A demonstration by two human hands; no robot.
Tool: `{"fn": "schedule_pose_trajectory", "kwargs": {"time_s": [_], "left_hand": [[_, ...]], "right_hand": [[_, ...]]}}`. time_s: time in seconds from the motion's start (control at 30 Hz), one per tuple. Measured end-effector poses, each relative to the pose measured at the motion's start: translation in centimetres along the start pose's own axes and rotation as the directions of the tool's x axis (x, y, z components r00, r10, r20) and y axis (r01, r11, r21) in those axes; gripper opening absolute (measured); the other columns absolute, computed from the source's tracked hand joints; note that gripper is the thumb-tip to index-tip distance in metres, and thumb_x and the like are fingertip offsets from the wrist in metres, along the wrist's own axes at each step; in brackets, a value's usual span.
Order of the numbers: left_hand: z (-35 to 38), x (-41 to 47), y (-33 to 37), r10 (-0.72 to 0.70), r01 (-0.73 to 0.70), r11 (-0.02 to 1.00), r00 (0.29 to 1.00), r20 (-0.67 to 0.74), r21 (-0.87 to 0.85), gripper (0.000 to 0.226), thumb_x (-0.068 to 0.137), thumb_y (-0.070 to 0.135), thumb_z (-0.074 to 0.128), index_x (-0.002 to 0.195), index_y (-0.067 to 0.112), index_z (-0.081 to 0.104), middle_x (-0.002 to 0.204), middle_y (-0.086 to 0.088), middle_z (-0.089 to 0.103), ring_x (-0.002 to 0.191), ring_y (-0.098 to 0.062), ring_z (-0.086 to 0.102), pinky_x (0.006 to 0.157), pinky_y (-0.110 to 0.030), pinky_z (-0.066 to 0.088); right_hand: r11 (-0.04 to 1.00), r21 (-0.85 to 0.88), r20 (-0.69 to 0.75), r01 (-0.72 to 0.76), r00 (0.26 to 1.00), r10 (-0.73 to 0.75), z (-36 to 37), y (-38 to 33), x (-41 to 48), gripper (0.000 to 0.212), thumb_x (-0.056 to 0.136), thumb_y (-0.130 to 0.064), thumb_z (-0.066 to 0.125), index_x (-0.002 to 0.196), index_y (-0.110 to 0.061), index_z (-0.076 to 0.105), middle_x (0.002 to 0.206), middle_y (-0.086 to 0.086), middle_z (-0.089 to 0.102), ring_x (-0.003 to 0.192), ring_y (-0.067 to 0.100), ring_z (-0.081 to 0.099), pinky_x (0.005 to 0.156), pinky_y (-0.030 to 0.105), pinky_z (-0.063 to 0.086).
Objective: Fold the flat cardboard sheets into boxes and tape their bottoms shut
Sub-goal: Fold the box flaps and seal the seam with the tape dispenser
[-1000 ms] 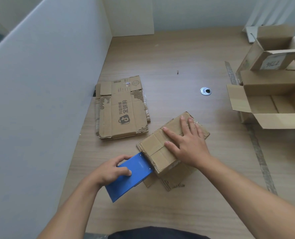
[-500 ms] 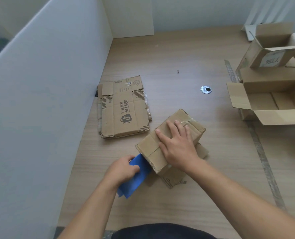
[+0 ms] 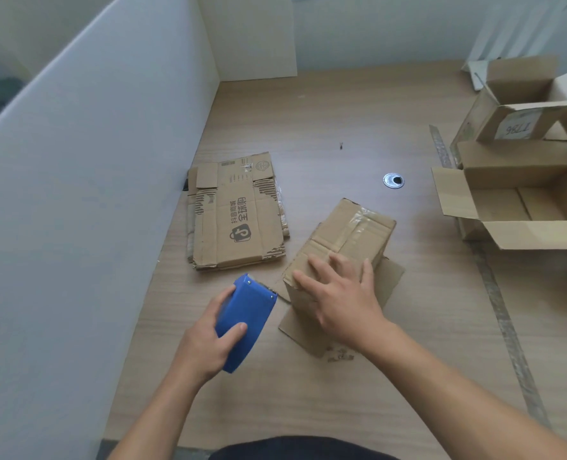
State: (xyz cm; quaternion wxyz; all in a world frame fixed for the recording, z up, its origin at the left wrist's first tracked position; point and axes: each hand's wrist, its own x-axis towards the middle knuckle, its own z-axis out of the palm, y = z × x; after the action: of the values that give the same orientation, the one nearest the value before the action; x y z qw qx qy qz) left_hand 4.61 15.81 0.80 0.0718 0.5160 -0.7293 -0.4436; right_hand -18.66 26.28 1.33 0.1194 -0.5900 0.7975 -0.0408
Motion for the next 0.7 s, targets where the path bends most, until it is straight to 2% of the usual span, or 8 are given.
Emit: {"fn": "schedule_pose_trajectory", "kwargs": {"time_s": [0.17, 0.27, 0.37, 0.43, 0.5, 0.57, 0.6, 0.7], "left_hand": [[-0.4, -0.5, 0.2, 0.188, -0.186, 0.981, 0.982, -0.029, 0.061, 0.076, 0.088, 0.027, 0.072, 0.129, 0.074, 0.028, 0.111, 0.014, 0.065, 0.089, -0.014, 0.064, 0.078, -0.032, 0.051], [-0.6, -0.9, 0.3, 0.323, -0.315, 0.928, 0.947, -0.007, 0.197, 0.087, 0.088, 0.025, 0.072, 0.124, 0.082, 0.016, 0.116, 0.02, 0.057, 0.079, -0.01, 0.06, 0.069, -0.023, 0.044], [-0.7, -1.1, 0.3, 0.447, -0.419, 0.846, 0.894, -0.011, 0.329, 0.089, 0.087, 0.025, 0.073, 0.131, 0.078, 0.016, 0.107, 0.028, 0.055, 0.072, -0.004, 0.054, 0.061, -0.014, 0.037], [-1.0, -1.2, 0.5, 0.567, -0.513, 0.762, 0.824, -0.023, 0.395, 0.073, 0.087, 0.032, 0.067, 0.14, 0.061, 0.027, 0.102, 0.02, 0.063, 0.071, -0.008, 0.054, 0.059, -0.02, 0.041], [-1.2, -1.2, 0.9, 0.662, -0.592, 0.674, 0.75, -0.005, 0.441, 0.061, 0.086, 0.037, 0.057, 0.142, 0.045, 0.035, 0.09, 0.013, 0.061, 0.066, -0.014, 0.054, 0.056, -0.023, 0.041], [-1.4, -1.2, 1.4, 0.719, -0.647, 0.611, 0.695, 0.023, 0.457, 0.058, 0.086, 0.035, 0.056, 0.142, 0.037, 0.04, 0.085, 0.015, 0.053, 0.063, -0.014, 0.049, 0.053, -0.024, 0.041], [-1.5, -1.2, 1.6, 0.739, -0.667, 0.59, 0.673, 0.029, 0.456, 0.057, 0.086, 0.033, 0.057, 0.141, 0.034, 0.042, 0.085, 0.015, 0.049, 0.063, -0.013, 0.048, 0.053, -0.025, 0.041], [-1.7, -1.3, 2.2, 0.778, -0.709, 0.536, 0.625, 0.056, 0.458, 0.055, 0.085, 0.03, 0.059, 0.139, 0.031, 0.045, 0.088, 0.015, 0.049, 0.066, -0.012, 0.048, 0.054, -0.027, 0.043]], "right_hand": [[0.98, 0.026, 0.142, 0.195, 0.97, -0.197, -0.9, 2.6, -0.5, 0.059, 0.101, -0.026, 0.044, 0.147, -0.056, 0.021, 0.163, -0.018, 0.003, 0.15, 0.02, -0.008, 0.115, 0.064, -0.01], [0.963, 0.084, 0.164, 0.258, 0.949, -0.268, -0.8, 4.1, -1.3, 0.059, 0.1, -0.026, 0.048, 0.146, -0.057, 0.026, 0.162, -0.024, 0.005, 0.151, 0.015, -0.007, 0.116, 0.056, -0.014], [0.953, 0.129, 0.179, 0.274, 0.939, -0.294, -1.1, 5.2, -1.8, 0.056, 0.097, -0.028, 0.05, 0.142, -0.056, 0.035, 0.159, -0.027, 0.012, 0.149, 0.006, -0.002, 0.118, 0.051, -0.013], [0.94, 0.217, 0.114, 0.264, 0.949, -0.293, -1.3, 5.4, -2.0, 0.044, 0.093, -0.042, 0.044, 0.136, -0.051, 0.048, 0.154, -0.026, 0.029, 0.149, 0.006, 0.009, 0.121, 0.053, -0.005], [0.927, 0.31, 0.011, 0.21, 0.975, -0.224, -1.8, 5.1, -2.0, 0.056, 0.085, -0.059, 0.033, 0.133, -0.042, 0.056, 0.14, -0.018, 0.051, 0.144, 0.013, 0.029, 0.12, 0.053, 0.013], [0.905, 0.359, -0.199, 0.229, 0.966, -0.165, -1.9, 4.8, -1.6, 0.059, 0.086, -0.059, 0.04, 0.133, -0.029, 0.06, 0.12, -0.004, 0.065, 0.128, 0.023, 0.048, 0.111, 0.047, 0.035], [0.892, 0.381, -0.27, 0.245, 0.952, -0.146, -2.1, 4.5, -1.4, 0.058, 0.087, -0.057, 0.044, 0.133, -0.025, 0.06, 0.117, -0.001, 0.065, 0.122, 0.024, 0.05, 0.107, 0.041, 0.039], [0.833, 0.481, -0.287, 0.272, 0.947, -0.143, -2.8, 3.3, -0.7, 0.057, 0.088, -0.054, 0.054, 0.138, -0.027, 0.055, 0.128, -0.002, 0.06, 0.129, 0.017, 0.042, 0.108, 0.018, 0.025]]}}
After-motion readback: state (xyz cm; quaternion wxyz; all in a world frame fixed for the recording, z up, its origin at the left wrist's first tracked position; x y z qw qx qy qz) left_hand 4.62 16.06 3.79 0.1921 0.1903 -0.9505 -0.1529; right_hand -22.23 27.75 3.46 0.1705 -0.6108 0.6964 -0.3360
